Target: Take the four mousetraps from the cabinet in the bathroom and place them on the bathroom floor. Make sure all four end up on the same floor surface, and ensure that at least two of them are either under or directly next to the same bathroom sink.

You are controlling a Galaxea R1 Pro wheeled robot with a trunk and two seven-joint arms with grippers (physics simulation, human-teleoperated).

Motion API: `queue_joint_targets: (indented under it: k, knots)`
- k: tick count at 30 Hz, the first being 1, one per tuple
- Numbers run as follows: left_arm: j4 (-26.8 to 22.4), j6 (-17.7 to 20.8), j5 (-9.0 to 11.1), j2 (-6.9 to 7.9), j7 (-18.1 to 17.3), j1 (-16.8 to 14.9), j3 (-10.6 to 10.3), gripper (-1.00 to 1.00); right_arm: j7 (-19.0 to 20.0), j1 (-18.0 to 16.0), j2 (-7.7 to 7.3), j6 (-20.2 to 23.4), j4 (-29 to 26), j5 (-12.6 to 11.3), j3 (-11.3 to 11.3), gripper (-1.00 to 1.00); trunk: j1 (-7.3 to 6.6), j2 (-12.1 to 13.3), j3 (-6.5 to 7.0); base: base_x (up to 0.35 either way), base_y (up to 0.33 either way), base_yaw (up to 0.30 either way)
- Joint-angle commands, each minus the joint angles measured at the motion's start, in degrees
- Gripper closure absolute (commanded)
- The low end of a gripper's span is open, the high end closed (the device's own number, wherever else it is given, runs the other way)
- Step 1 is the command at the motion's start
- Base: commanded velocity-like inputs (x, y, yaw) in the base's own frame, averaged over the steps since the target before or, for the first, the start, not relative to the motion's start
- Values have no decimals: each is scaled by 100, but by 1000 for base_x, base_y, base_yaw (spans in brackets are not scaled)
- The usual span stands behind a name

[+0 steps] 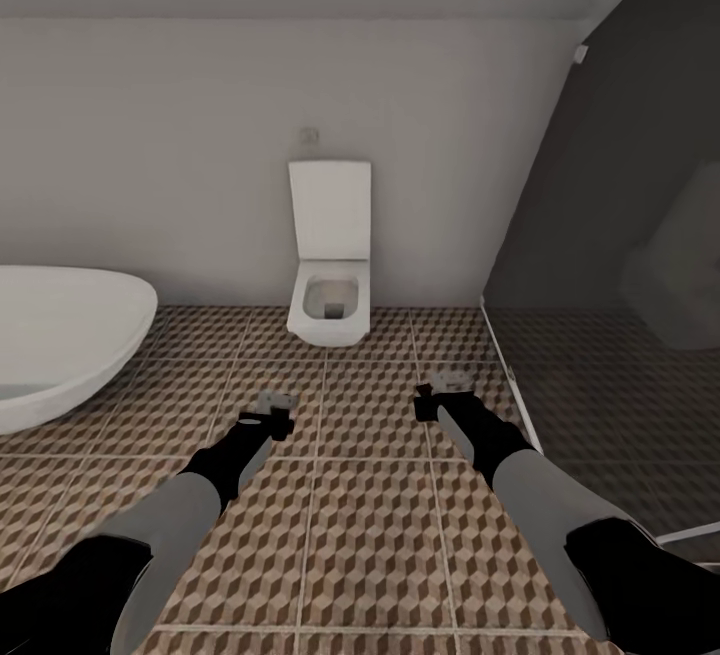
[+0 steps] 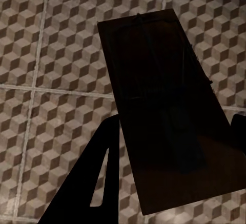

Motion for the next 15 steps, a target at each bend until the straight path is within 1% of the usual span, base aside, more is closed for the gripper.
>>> queue_joint_targets:
  k: [1, 7, 15]
  knots:
    - [-10, 35, 28, 3, 43, -2, -47, 100, -49, -4, -4, 22, -8, -69, 44, 100, 23, -46, -33, 0, 0, 0]
    - [27, 33, 25, 4, 43, -2, -47, 100, -49, -4, -3, 5, -8, -69, 45, 100, 155, -287, -196, 0, 0, 0]
    - [34, 32, 22, 4, 43, -2, -47, 100, -49, -4, -3, -230, 174, -60, 45, 100, 330, -608, -414, 0, 0, 0]
